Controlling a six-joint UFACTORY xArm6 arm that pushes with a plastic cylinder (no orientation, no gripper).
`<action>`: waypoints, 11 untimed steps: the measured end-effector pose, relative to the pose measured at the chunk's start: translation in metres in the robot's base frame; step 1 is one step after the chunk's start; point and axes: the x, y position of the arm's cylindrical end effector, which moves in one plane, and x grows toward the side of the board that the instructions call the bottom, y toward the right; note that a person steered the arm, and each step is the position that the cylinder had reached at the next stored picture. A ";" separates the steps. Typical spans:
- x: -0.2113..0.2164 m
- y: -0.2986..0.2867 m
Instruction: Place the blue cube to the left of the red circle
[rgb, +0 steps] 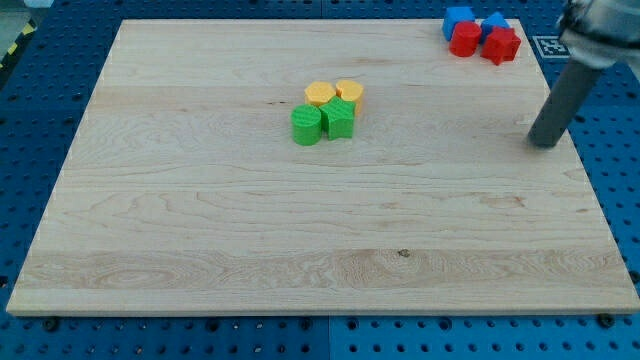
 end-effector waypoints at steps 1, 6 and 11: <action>-0.104 0.034; -0.205 -0.114; -0.203 -0.123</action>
